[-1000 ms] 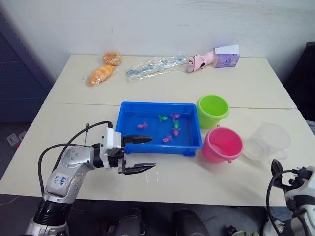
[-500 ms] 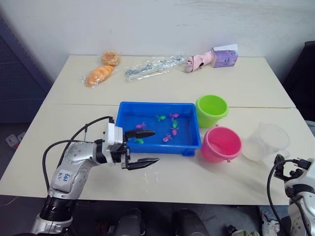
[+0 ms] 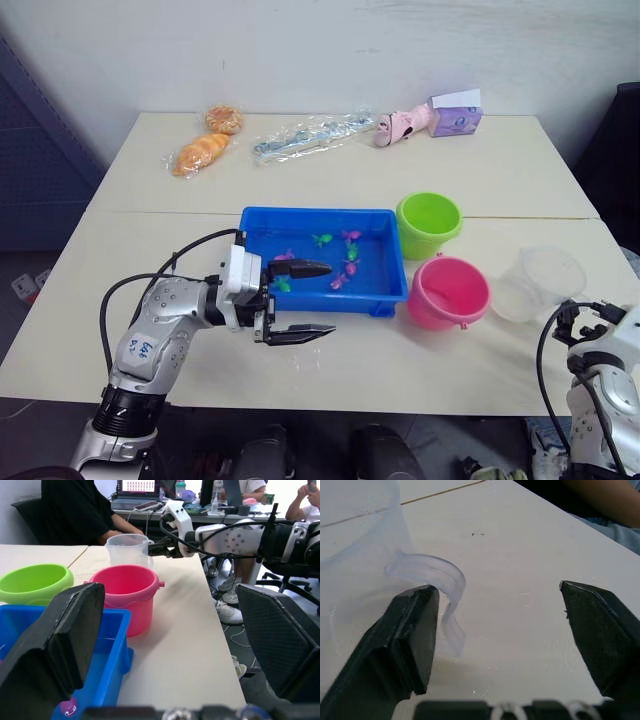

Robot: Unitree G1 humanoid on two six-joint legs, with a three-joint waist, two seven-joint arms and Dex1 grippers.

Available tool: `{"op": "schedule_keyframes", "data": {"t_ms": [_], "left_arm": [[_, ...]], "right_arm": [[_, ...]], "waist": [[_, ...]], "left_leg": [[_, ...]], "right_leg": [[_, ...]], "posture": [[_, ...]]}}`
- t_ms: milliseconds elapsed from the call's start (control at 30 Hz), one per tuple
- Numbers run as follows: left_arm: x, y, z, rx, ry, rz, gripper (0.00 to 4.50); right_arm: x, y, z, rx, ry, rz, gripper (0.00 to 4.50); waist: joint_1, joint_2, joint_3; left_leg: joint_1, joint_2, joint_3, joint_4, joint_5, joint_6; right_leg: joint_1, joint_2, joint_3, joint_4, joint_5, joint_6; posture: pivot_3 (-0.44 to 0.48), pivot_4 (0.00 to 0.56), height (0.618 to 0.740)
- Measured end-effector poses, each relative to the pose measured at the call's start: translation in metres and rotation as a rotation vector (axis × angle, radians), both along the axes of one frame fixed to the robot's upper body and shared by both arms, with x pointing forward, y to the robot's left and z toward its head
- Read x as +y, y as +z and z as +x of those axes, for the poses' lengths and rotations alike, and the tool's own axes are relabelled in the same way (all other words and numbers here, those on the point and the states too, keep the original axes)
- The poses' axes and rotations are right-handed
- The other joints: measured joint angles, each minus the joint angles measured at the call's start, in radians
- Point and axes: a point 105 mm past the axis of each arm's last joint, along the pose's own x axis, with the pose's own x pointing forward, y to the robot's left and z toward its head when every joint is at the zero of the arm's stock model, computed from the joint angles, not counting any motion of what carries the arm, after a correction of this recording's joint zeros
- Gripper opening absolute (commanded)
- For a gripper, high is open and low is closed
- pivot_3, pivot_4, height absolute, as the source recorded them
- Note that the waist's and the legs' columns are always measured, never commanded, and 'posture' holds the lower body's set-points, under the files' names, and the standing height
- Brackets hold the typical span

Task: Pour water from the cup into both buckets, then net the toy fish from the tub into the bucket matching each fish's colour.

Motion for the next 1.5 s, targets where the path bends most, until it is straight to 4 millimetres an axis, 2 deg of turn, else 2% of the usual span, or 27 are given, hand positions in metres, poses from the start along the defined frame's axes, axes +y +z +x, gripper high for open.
{"op": "schedule_keyframes", "data": {"t_ms": [67,200,333,600,733,767,900,1100,1233,1500], "left_arm": [[0.001,-0.001,0.001,0.007,0.001,0.001,4.50],[0.002,-0.004,0.003,0.021,0.002,-0.001,4.50],[-0.001,0.000,0.005,0.010,-0.008,-0.006,4.50],[-0.001,-0.003,0.015,0.038,-0.010,-0.019,4.50],[-0.008,-0.001,0.017,0.027,-0.039,-0.033,4.50],[-0.011,-0.001,0.017,0.031,-0.051,-0.036,4.50],[-0.017,0.000,0.020,0.045,-0.078,-0.057,4.50],[-0.023,-0.007,0.027,0.088,-0.096,-0.064,4.50],[-0.029,-0.007,0.030,0.096,-0.106,-0.071,4.50],[-0.033,-0.005,0.032,0.083,-0.105,-0.071,4.50]], "right_arm": [[0.003,0.006,0.004,-0.037,0.026,-0.007,1.91],[0.006,0.012,0.008,-0.086,0.057,-0.008,0.04],[0.011,0.023,0.009,-0.151,0.086,-0.011,0.04],[0.013,0.039,-0.008,-0.186,0.099,-0.022,0.04],[0.010,0.068,-0.018,-0.201,0.124,-0.099,0.04],[0.011,0.082,-0.022,-0.190,0.144,-0.160,0.04],[0.024,0.119,-0.024,-0.173,0.209,-0.329,0.04],[0.047,0.144,-0.021,-0.115,0.267,-0.525,0.04],[0.060,0.148,-0.018,-0.091,0.301,-0.610,0.04],[0.080,0.137,-0.012,-0.020,0.386,-0.749,0.04]], "waist": [[0.001,0.000,0.000],[0.001,0.000,0.000],[0.001,0.000,0.000],[0.003,0.000,0.000],[0.003,0.001,0.000],[0.003,0.001,0.001],[0.000,0.001,0.001],[0.005,0.001,0.001],[0.008,0.000,0.001],[0.010,0.000,0.001]], "left_leg": [[0.000,0.000,0.000,0.000,0.000,0.000],[0.000,0.000,0.000,0.000,0.000,0.000],[0.000,0.000,0.000,0.000,0.000,0.000],[-0.001,0.000,0.000,0.000,0.000,0.000],[-0.001,0.000,0.000,0.000,0.000,0.000],[-0.001,0.000,0.000,0.000,0.000,0.000],[0.000,0.000,0.000,0.000,0.000,0.000],[-0.001,0.000,0.000,0.000,0.001,0.000],[-0.001,0.000,0.000,0.000,0.001,0.000],[-0.001,0.000,0.000,0.000,0.001,0.000]], "right_leg": [[0.000,0.000,0.000,0.000,0.000,0.000],[0.000,0.000,0.000,0.000,0.000,0.000],[0.000,0.000,0.000,0.000,0.000,0.000],[0.000,0.000,0.000,0.000,0.000,0.000],[0.000,0.000,0.000,-0.001,0.000,0.000],[0.000,0.000,0.000,-0.001,0.000,0.000],[0.000,0.001,0.000,-0.001,0.000,0.001],[0.000,0.001,0.000,-0.002,0.000,0.001],[0.000,0.001,-0.001,-0.002,-0.001,0.002],[0.000,0.001,-0.001,-0.002,-0.001,0.002]], "posture": [[0.000,0.150,0.740],[0.000,0.150,0.740],[0.000,0.150,0.740],[0.000,0.150,0.740],[0.000,0.150,0.740],[0.000,0.150,0.740],[0.000,0.150,0.740],[0.000,0.150,0.740],[0.000,0.150,0.740],[0.000,0.150,0.740]]}}
